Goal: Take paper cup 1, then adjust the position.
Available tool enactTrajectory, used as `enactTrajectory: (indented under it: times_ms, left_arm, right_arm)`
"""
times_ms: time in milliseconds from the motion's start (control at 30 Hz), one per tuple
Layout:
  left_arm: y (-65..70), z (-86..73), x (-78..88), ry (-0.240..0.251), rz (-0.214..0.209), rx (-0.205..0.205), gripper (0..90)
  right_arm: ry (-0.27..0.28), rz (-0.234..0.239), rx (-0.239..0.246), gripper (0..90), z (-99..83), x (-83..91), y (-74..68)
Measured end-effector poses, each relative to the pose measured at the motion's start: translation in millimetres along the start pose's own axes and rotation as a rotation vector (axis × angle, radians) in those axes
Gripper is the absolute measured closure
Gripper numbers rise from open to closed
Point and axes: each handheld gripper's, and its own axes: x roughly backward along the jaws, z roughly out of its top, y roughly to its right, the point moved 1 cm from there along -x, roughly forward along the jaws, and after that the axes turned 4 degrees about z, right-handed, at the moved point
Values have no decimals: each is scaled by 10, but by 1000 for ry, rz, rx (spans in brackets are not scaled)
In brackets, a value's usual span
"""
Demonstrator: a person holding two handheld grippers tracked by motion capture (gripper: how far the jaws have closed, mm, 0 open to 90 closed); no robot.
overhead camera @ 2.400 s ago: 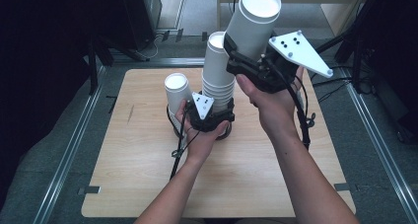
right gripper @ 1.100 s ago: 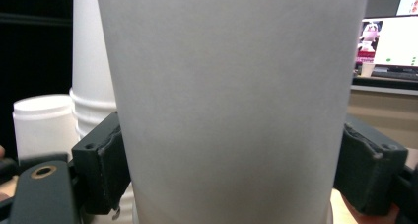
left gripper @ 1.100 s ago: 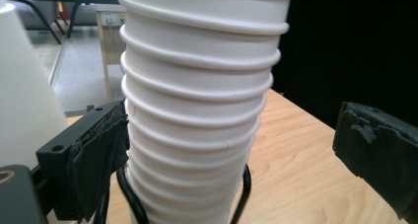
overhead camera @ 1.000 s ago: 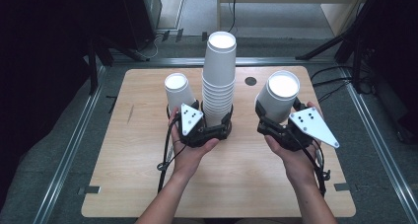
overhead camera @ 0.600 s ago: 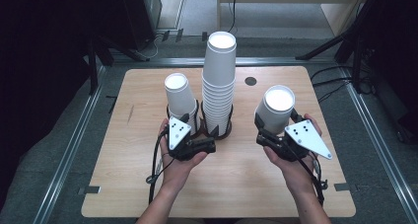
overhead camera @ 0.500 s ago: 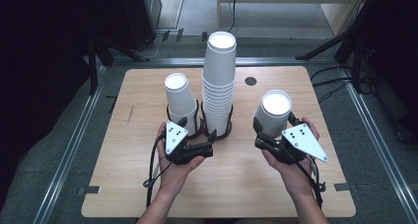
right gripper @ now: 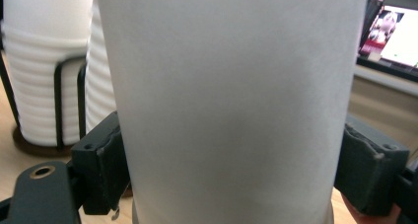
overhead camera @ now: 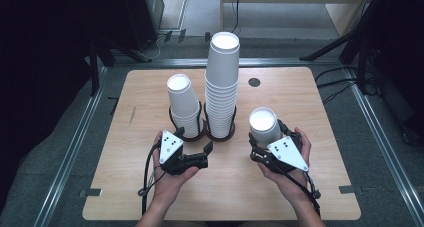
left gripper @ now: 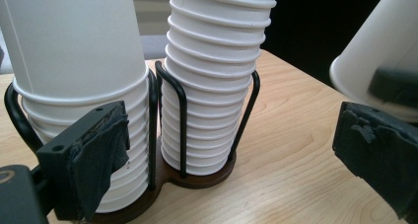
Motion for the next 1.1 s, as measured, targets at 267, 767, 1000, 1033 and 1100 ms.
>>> enactTrajectory:
  times_ms: [267, 767, 1000, 1033, 1100]
  left_arm:
    - [0, 2, -4, -13, -50, 20, 9]
    - [163, 9, -22, -57, -174, -15, 11]
    - [205, 3, -32, -72, -213, -13, 12]
    - [205, 3, -32, -72, -213, -13, 12]
    - [198, 6, -34, -73, -218, -10, 12]
  right_arm:
    - [-40, -13, 165, 142, -157, -90, -173]
    - [-52, -54, 351, 138, -285, -150, -284]
    - [-49, -71, 464, 138, -336, -156, -340]
    - [-49, -71, 464, 138, -336, -156, -340]
    - [-49, -73, 494, 139, -350, -158, -354]
